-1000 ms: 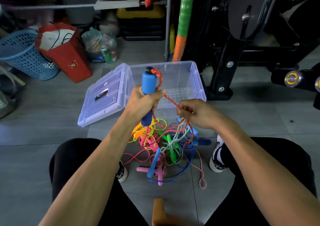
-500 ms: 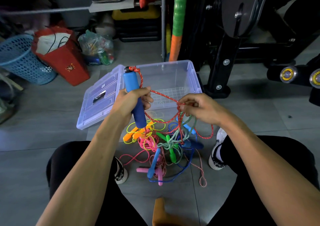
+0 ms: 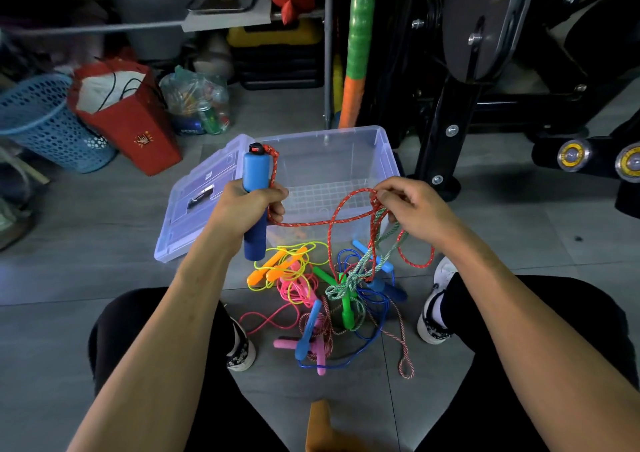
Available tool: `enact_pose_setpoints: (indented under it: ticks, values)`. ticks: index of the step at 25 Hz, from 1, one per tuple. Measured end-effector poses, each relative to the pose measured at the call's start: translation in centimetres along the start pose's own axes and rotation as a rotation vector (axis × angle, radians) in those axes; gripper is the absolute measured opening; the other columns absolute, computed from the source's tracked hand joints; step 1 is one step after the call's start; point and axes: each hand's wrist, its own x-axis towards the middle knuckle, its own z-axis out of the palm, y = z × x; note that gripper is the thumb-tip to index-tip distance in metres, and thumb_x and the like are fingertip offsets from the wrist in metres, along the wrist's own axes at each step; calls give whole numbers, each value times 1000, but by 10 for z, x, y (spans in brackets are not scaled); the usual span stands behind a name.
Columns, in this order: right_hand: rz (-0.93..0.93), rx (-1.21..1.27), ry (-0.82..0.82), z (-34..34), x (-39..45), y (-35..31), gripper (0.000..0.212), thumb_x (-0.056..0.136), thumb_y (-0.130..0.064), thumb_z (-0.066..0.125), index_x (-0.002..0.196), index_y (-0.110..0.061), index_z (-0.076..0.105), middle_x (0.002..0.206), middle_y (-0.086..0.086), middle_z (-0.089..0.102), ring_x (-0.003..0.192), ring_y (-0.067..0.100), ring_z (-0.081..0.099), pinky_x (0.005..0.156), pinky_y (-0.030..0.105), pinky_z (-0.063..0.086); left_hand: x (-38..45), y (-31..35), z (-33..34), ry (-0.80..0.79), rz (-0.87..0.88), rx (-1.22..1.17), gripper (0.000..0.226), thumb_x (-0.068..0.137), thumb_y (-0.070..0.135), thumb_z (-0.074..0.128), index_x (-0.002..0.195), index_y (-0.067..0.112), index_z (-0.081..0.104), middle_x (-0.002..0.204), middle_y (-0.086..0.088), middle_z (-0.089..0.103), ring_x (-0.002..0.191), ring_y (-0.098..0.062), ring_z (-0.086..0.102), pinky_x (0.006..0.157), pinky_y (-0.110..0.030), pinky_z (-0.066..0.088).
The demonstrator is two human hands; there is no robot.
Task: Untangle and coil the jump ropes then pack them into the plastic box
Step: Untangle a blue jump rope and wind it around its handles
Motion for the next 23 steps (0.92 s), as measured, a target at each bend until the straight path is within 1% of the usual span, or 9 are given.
enact_pose_setpoints:
  ticks: [3, 5, 7, 10, 13, 15, 17, 20, 23]
  values:
    - [-9, 17, -7, -1, -2, -5, 14, 97, -25, 55, 92, -29, 67, 80, -6, 66, 65, 8, 62, 72, 39, 54, 9, -8, -3, 61, 9, 103, 13, 79, 12, 71, 90, 7, 69, 87, -11, 73, 74, -21, 63, 75, -38, 56]
    - [-33, -8, -37, -2, -3, -10, 14, 97, -27, 55, 93, -30, 68, 84, -4, 67, 67, 9, 63, 72, 38, 54, 10, -10, -1, 49, 23, 205, 21, 77, 18, 74, 96, 12, 69, 95, -13, 71, 78, -22, 60, 80, -43, 56]
    - [-54, -23, -74, -2, -5, -14, 15, 98, -27, 54, 97, -26, 69, 85, -7, 67, 69, 8, 64, 70, 33, 52, 8, -8, 4, 3, 34, 227, 22, 79, 18, 74, 98, 12, 65, 87, -11, 69, 70, -20, 62, 68, -37, 57]
    - [-63, -39, -81, -2, -6, -17, 16, 98, -27, 53, 103, -23, 68, 85, -10, 66, 69, 5, 63, 68, 27, 51, 4, -3, 11, 0, 7, 207, 26, 82, 21, 74, 97, 10, 55, 70, -7, 58, 46, -14, 51, 46, -25, 46]
    - [-51, -20, -35, -3, -5, -17, 15, 98, -24, 53, 98, -23, 68, 83, -4, 66, 70, 12, 62, 70, 36, 54, 3, 1, 10, 38, -28, 141, 38, 83, 38, 71, 104, 13, 52, 79, -5, 54, 47, -15, 50, 47, -26, 47]
    - [-40, -2, -11, -3, -3, -18, 14, 97, -22, 53, 93, -23, 67, 82, -1, 65, 75, 20, 61, 74, 42, 55, 4, 0, 9, 45, -39, 127, 36, 84, 45, 67, 97, 14, 56, 81, -6, 58, 52, -17, 55, 53, -29, 49]
    - [-40, -2, -19, -4, -3, -18, 15, 97, -22, 53, 91, -23, 66, 80, -6, 64, 75, 18, 61, 73, 39, 55, 3, -2, 12, 56, -30, 170, 32, 82, 41, 69, 88, 11, 62, 78, -7, 62, 61, -19, 61, 64, -34, 52]
    - [-72, -26, -25, -4, -6, -21, 16, 97, -21, 53, 87, -18, 65, 68, -18, 60, 59, 3, 51, 60, 17, 42, 4, -5, 12, 64, 18, 209, 20, 82, 18, 67, 98, 8, 62, 80, -10, 65, 63, -19, 63, 69, -34, 53]
    - [-92, 10, 29, -6, -8, -22, 24, 98, -27, 54, 81, -12, 63, 61, -9, 52, 54, 3, 40, 54, 16, 33, 5, -5, 6, 68, 101, 319, 25, 82, 9, 63, 101, 23, 53, 80, -7, 60, 63, -25, 64, 68, -39, 56]
